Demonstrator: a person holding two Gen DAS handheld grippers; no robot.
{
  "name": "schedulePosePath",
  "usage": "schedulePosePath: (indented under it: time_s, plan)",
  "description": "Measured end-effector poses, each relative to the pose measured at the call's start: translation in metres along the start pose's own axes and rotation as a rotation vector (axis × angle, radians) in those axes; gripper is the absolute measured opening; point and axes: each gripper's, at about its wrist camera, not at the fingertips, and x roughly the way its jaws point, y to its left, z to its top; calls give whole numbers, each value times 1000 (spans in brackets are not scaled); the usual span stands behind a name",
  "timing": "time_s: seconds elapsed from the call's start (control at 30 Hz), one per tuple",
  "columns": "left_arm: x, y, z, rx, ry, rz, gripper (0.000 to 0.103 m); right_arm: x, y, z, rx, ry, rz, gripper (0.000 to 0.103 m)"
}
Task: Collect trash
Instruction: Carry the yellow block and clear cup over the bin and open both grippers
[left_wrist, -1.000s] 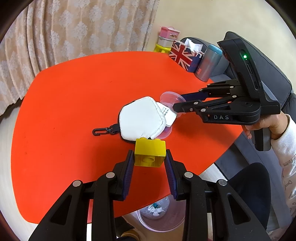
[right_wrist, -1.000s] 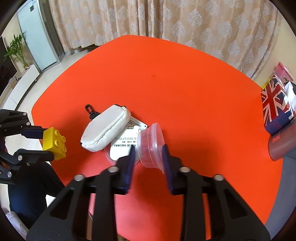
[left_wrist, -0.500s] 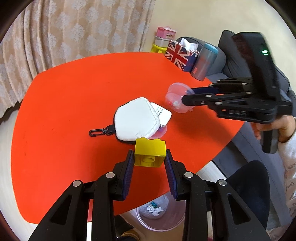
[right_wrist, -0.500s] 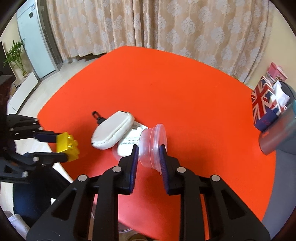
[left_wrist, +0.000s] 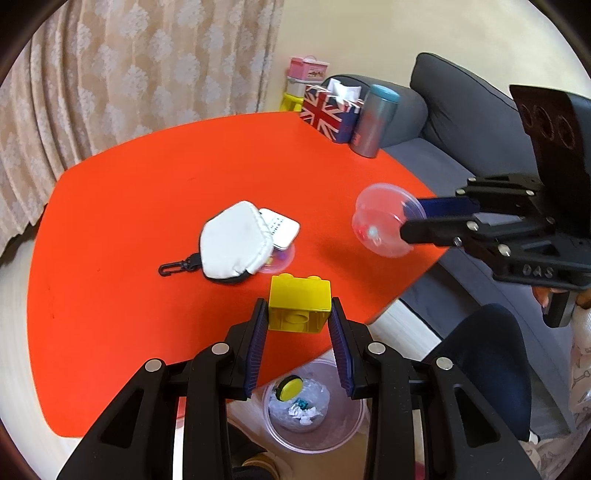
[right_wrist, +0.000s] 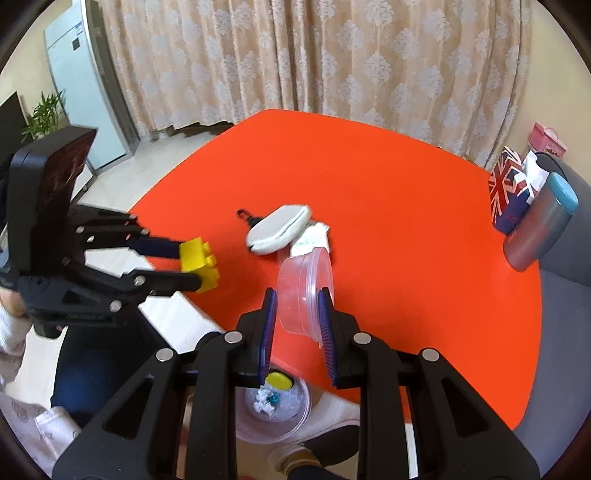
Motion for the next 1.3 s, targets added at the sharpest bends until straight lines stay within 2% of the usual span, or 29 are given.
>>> schedulePosePath:
  time_s: [0.3, 0.63, 0.93, 0.97, 1.03, 1.2, 1.3]
  plan:
    - [-9, -18, -21, 30, 10, -12, 33, -16, 23, -46, 14, 15, 51, 23]
    - [-9, -31, -55, 22, 46, -33, 33, -3, 40, -88, 39, 77, 93, 23]
    - [-8, -31, -69, 9, 62, -40, 33, 14, 49, -101, 45, 117, 126, 25]
    - [-8, -31, -69, 8, 62, -39, 33, 15, 48, -101, 45, 118, 121, 28]
    - [-9, -30, -70, 7, 60, -40, 33, 14, 45, -100, 62, 113, 118, 59]
    - [-7, -31, -70, 8, 66, -42, 33, 10, 38, -98, 95, 83, 91, 84]
    - [-6, -33, -71, 11, 71, -47, 33, 8, 34, -97, 123, 78, 73, 93]
